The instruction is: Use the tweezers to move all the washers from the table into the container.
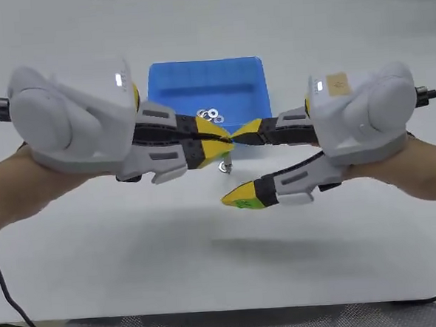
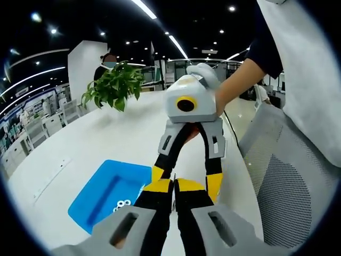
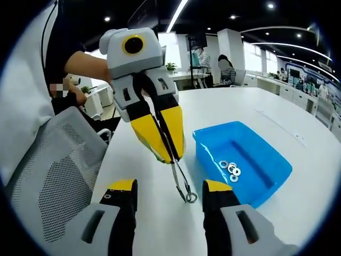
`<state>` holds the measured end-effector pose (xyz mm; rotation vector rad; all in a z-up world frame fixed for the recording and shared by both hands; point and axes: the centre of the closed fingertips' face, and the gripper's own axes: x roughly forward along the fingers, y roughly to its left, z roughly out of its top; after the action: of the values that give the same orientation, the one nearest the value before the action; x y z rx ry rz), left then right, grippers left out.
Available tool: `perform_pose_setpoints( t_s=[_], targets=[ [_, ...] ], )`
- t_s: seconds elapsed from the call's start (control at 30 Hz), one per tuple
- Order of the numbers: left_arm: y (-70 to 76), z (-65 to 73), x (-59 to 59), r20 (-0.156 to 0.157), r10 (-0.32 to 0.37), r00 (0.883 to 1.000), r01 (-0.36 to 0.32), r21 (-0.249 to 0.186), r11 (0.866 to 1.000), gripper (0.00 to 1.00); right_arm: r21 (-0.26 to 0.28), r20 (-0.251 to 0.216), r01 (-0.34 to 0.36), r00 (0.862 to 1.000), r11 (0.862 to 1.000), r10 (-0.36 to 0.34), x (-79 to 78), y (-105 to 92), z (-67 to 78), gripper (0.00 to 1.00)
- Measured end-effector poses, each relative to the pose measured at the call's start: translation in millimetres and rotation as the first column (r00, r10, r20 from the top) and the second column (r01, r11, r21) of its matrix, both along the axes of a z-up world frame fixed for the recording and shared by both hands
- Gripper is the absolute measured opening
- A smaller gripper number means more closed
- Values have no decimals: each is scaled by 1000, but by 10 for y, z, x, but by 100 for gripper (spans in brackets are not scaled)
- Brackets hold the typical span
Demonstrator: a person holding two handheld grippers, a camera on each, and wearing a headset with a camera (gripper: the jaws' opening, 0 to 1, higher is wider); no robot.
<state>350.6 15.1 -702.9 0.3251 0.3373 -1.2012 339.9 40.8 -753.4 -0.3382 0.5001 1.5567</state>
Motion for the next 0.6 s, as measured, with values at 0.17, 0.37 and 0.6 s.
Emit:
perform_pose_setpoints(
  t_s=[0.17,0.37,0.6],
  targets=[
    [8,-4,16,-3,7,1000,-7,0,1000,5,-18,29,-42,999,999,43,38,64,-75,33],
    [-10,-6,32,-6,9,1000,-9,-5,1000,5,-64,63,-92,993,994,96,36,58,-158,25],
    [-36,-9,18,-10,5,1000,-5,-10,1000,5,-74,102,-91,990,993,98,76,49,-157,16]
  ],
)
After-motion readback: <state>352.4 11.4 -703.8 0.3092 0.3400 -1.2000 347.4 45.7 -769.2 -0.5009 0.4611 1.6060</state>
